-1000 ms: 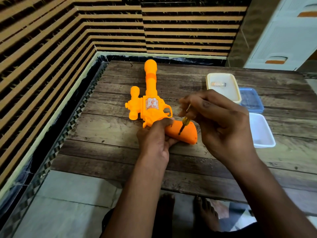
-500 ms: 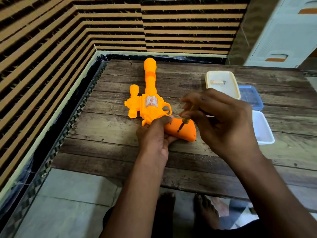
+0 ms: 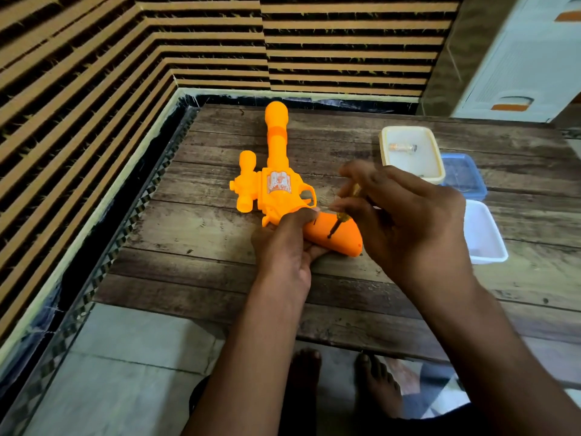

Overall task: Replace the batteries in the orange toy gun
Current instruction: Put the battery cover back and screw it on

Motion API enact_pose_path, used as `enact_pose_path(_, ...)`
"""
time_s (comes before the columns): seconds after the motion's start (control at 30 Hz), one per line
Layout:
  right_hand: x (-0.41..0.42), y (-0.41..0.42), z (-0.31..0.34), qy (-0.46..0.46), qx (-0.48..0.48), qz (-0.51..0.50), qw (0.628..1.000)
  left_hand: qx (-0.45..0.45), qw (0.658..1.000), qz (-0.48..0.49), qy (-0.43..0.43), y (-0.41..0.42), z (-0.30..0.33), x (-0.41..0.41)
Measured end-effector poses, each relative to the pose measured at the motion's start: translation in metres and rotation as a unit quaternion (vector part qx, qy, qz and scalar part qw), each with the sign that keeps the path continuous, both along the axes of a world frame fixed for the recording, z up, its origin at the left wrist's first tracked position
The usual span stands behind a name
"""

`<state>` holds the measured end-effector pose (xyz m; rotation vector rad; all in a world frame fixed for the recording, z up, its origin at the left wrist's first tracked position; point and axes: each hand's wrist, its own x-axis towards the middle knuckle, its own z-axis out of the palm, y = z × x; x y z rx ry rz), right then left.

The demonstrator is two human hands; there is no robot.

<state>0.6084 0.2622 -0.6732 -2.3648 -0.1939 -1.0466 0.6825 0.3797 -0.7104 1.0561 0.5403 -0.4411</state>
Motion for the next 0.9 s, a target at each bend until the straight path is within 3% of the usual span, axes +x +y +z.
enact_pose_path(0.1, 0.0034, -0.0005, -0.0028, -0.011, -0.008, -0.028, 1.000, 0.005, 1.000, 0.003, -0.001, 0.0006, -0.0012, 0.0011)
enact_pose_path(0.27, -0.0018, -0.0042, 0.0020, 0.063, 0.102, 0.087, 0.989, 0.003, 1.000, 0.007, -0.003, 0.0006, -0.0004, 0.0011)
enact_pose_path(0.53, 0.0026, 0.0020, -0.0005, 0.000, 0.033, -0.010, 0.999, 0.001, 1.000, 0.005, -0.006, -0.0007, -0.0018, 0.0025)
enact_pose_path(0.77, 0.0027, -0.0034, 0.0000, 0.050, 0.128, 0.089, 0.987, 0.000, 1.000, 0.009, -0.010, 0.0005, -0.0041, 0.0033)
enact_pose_path(0.9, 0.0030, 0.0005, -0.0017, 0.029, 0.119, 0.058, 0.991, -0.008, 1.000, -0.006, -0.013, 0.0003, -0.0042, 0.0038)
